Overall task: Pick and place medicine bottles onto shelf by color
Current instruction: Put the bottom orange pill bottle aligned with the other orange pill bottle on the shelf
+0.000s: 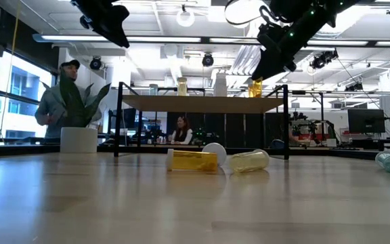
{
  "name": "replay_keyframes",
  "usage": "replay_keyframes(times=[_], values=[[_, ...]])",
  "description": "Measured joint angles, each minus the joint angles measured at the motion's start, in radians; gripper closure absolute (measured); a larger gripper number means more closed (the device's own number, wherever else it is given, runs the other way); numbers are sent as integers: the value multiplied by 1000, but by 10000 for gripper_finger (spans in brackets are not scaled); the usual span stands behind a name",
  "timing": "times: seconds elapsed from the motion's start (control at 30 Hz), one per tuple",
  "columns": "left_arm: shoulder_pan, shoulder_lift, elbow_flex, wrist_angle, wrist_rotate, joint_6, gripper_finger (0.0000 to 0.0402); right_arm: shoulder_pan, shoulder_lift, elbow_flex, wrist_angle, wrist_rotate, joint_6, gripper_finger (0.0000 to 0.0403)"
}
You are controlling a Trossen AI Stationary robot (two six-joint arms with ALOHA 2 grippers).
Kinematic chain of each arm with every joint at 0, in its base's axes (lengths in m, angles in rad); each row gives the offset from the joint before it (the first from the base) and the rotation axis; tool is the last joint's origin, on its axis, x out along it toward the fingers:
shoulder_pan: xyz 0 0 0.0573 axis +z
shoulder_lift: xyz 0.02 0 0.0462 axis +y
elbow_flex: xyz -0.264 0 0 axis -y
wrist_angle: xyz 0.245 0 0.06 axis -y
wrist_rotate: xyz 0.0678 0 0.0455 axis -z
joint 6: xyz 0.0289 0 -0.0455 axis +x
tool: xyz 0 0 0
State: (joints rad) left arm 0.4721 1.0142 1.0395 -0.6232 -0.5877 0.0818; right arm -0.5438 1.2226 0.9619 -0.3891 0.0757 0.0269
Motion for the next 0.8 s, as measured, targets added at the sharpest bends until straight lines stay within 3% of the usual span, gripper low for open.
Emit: replay_keyframes(times=[0.5,0.8], values=[[0,0,0,-1,0,0,249,1,26,3,14,0,18,294],[0,0,0,-1,0,0,249,1,31,-3,-7,28,21,248]])
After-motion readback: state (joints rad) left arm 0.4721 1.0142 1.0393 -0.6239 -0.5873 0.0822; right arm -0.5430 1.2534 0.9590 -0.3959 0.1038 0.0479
